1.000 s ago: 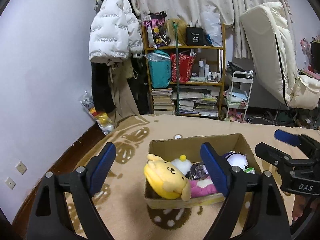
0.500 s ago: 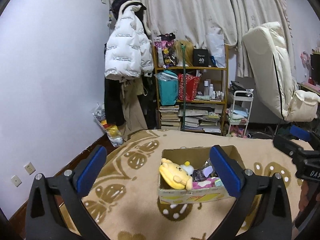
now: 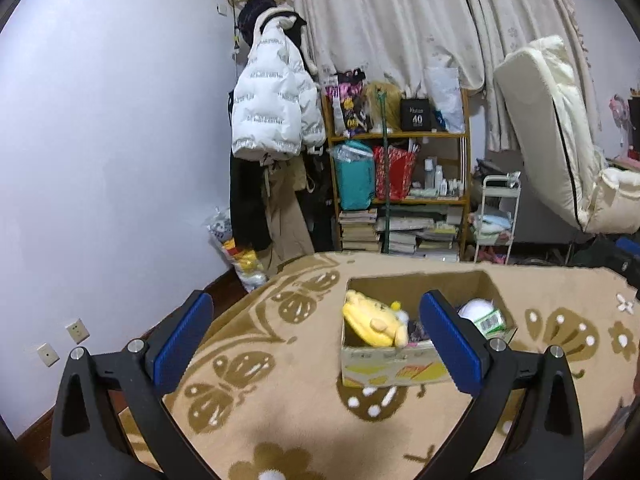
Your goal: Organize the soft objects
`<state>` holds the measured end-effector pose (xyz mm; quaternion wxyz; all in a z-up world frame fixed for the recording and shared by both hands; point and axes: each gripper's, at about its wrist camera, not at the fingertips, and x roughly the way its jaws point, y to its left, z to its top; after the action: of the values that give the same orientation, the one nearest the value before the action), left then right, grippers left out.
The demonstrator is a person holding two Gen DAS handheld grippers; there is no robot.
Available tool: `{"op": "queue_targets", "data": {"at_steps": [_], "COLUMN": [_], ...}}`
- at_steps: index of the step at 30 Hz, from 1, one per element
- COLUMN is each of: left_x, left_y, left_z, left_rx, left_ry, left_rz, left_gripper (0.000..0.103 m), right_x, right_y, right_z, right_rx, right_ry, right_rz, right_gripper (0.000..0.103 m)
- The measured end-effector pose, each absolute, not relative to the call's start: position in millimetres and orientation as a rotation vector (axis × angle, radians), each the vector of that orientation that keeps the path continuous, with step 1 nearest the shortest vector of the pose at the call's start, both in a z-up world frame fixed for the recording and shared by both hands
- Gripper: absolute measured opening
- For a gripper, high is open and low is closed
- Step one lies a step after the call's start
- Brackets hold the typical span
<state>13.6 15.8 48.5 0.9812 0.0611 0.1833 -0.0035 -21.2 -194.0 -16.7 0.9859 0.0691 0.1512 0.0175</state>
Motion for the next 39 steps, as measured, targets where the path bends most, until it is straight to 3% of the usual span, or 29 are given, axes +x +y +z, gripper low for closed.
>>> {"op": "queue_targets", "data": {"at_steps": [39], "left_x": [32], "left_y": [2], "left_z": [18], "left_rx": [0.173], "left_ry": [0.442], "left_rz": [-0.031], "left_gripper": [0.102], "right_x": [-4], "right_y": [-193], "right_z": [-57], "right_rx": [0.08], "right_ry": [0.399], "right_rz": [0.01], "right_gripper": [0.103]}}
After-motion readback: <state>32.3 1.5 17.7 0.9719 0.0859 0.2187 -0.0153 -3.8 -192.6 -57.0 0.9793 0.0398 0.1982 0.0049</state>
